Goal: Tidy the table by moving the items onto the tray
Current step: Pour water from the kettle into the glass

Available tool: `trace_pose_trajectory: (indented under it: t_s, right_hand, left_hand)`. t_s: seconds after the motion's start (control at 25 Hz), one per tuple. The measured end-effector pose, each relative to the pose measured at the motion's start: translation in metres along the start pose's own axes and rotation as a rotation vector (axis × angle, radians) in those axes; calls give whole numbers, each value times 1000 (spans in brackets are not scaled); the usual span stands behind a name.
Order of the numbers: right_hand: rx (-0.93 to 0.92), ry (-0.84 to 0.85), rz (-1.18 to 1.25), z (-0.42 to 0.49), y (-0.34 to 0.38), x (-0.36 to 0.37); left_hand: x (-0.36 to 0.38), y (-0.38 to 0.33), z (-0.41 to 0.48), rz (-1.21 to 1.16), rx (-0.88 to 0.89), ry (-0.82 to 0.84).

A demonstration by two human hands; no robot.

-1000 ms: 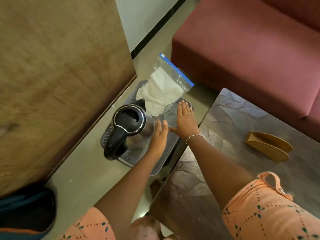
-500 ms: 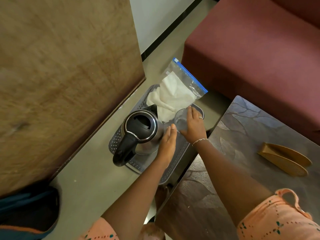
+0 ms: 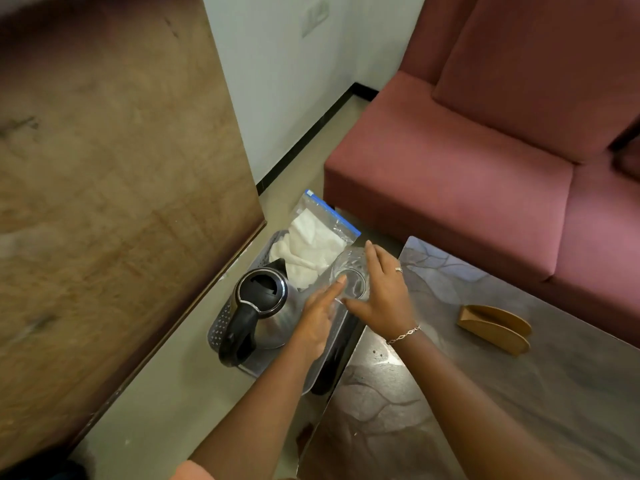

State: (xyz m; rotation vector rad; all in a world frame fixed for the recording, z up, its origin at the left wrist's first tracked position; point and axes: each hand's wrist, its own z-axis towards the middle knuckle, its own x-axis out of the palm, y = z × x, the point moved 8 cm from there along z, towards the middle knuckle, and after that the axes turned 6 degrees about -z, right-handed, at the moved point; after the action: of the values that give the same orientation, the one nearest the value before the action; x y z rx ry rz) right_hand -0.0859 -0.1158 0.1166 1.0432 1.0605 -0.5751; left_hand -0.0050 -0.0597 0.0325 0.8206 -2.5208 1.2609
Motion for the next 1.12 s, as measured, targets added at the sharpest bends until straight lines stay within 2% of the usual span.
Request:
trace_pose_trajectory:
  t_s: [0.16, 0.32, 0.4, 0.68, 0.76, 0.84, 0.92, 1.0, 1.04, 1.12]
  right_hand:
    - [-20, -42, 127, -16, 5, -46]
    - [33, -112, 474, -37, -4, -70]
    - [85, -118, 573, -48, -9, -72]
    - [89, -183, 713, -68, -11, -82]
    - [95, -204, 735, -68, -13, -86]
    - [96, -207, 748, -66, -16, -87]
    - [97, -201, 752, -64, -18, -86]
    - [104, -190, 738, -63, -20, -83]
    - [108, -176, 735, -62, -19, -80]
    - [121, -160, 727, -60, -18, -77]
  left_hand:
    - [26, -20, -31, -67, 38, 5]
    - [38, -19, -51, -110, 9, -25]
    - [45, -17, -59, -99, 3, -7]
    - [60, -16, -85, -20, 29, 72]
    - [50, -24, -91, 55, 132, 91]
    - [13, -41, -92, 203, 347, -45]
    - [-45, -55, -96, 380, 507, -294]
    - [-107, -56, -93, 532, 473, -540]
    - [-132, -51, -88, 603, 404, -599]
    - [-164, -36, -74, 749, 245, -614]
